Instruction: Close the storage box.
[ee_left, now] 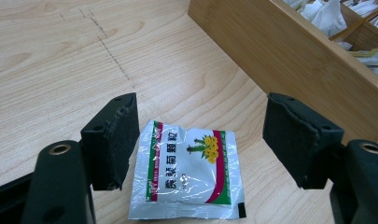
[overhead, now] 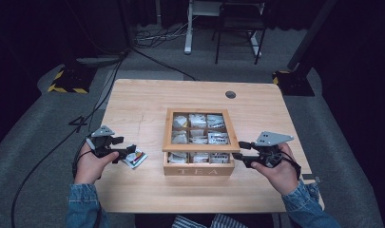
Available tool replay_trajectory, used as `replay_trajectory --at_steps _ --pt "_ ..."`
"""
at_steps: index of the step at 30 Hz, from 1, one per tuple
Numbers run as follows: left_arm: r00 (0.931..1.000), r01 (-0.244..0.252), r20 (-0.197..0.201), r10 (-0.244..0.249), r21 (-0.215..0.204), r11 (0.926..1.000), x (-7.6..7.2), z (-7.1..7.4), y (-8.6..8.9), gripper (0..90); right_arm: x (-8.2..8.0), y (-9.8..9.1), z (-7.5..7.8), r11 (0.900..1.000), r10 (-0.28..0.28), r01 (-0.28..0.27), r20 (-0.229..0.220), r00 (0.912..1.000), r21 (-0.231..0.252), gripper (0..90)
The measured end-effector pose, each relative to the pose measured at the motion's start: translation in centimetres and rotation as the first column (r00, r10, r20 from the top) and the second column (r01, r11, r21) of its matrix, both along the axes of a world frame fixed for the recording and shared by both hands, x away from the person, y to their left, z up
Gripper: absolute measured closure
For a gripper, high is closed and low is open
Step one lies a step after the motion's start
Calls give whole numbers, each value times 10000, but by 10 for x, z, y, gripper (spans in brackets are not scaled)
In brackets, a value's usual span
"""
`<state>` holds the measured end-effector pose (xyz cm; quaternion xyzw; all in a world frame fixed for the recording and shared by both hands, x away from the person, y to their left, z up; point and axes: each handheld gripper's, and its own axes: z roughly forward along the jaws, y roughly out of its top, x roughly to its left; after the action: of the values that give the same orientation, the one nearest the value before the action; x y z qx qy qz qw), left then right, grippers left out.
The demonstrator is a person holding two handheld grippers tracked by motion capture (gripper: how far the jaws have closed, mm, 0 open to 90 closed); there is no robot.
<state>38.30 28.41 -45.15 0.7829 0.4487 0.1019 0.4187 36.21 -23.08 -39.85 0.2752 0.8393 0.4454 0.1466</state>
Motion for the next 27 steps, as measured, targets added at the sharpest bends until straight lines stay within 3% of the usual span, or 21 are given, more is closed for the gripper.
replay_trajectory --at_steps 18,27 --pt "10000 -16 -60 16 -53 10000 0 -1 0 278 -9 0 -9 9998 158 -162 -631 9979 -62 528" --pt "9999 -18 -116 17 -43 10000 1 -2 0 278 -12 1 -13 9992 71 -100 -744 9972 -384 531"
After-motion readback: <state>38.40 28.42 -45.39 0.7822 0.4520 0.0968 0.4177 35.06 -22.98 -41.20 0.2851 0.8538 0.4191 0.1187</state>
